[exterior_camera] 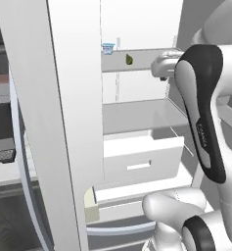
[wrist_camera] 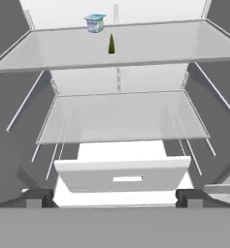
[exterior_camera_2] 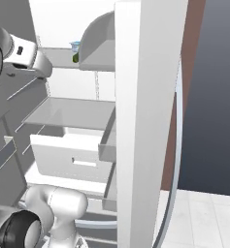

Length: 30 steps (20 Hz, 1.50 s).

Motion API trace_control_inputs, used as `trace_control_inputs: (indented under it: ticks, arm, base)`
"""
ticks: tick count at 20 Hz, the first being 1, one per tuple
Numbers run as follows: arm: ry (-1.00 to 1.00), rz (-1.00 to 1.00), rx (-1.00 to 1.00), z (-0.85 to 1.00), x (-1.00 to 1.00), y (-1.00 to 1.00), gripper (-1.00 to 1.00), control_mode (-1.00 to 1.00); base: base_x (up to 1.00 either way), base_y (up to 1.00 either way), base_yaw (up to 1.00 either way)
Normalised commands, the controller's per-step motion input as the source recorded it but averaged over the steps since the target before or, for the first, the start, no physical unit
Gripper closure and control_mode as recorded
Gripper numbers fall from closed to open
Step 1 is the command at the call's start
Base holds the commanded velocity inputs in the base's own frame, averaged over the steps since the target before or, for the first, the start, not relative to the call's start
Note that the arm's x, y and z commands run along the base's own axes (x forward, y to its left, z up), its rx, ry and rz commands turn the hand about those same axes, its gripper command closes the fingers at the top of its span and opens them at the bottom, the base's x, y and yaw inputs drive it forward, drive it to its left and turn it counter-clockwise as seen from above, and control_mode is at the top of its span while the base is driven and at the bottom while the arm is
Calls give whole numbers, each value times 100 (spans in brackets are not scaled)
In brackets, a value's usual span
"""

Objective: Take the lemon wedge from the fridge and place it on the plate with fish on the dining counter.

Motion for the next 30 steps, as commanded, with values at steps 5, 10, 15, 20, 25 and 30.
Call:
trace_control_inputs:
  ticks: [5, 10, 15, 20, 25, 30]
  arm:
    - [-1, 3, -5, 2, 32, -4, -100, -100]
    - [0, 0, 0, -1, 73, -7, -100, -100]
    - [0, 0, 0, -6, 88, -3, -100, -100]
    - [0, 0, 0, -34, 86, 0, -100, -100]
    - [0, 0, 0, -19, 78, 0, -100, -100]
    - [0, 0, 1, 2, 77, 3, -100, -100]
  base:
    - [0, 0, 0]
    - [0, 0, 0]
    - [0, 0, 0]
    - [0, 0, 0]
    - [0, 0, 0]
    - [0, 0, 0]
